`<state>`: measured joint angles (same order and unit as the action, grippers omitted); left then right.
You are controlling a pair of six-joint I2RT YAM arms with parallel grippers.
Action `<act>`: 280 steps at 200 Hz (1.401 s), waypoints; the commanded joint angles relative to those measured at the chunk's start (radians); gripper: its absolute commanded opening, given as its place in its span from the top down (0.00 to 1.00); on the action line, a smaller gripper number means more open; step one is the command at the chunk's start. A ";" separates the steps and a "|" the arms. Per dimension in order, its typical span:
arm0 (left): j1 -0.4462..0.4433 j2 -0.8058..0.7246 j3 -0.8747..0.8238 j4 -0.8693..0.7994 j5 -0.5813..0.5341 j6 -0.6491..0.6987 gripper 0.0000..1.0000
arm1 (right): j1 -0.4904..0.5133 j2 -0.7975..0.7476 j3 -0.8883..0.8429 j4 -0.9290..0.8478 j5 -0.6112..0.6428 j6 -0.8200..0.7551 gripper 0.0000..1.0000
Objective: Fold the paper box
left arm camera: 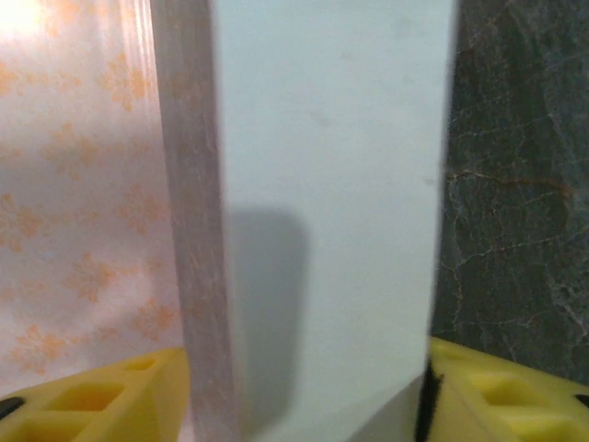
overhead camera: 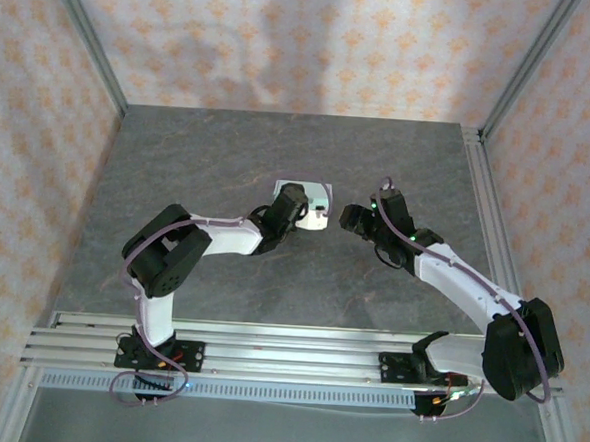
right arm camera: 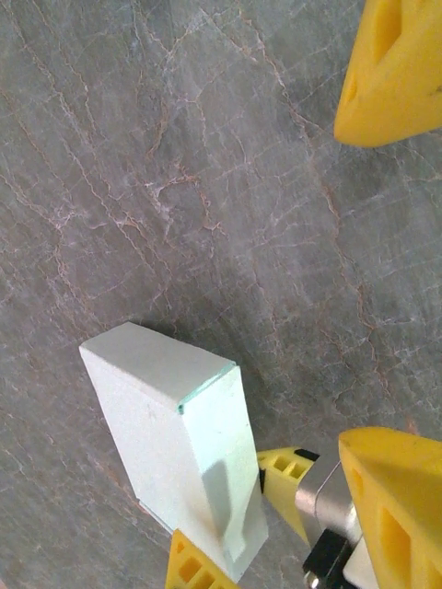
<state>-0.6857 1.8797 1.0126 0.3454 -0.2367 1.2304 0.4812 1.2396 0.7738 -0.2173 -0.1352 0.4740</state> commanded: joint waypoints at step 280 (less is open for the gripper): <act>0.637 -0.605 -0.516 0.181 0.156 -1.186 0.00 | -0.284 0.149 -0.375 0.966 0.467 -0.629 0.00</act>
<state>-0.0555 1.2819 0.4980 0.4389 -0.1181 0.1165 0.2264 1.2819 0.4461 0.4332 0.3004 -0.0731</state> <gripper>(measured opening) 0.998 0.994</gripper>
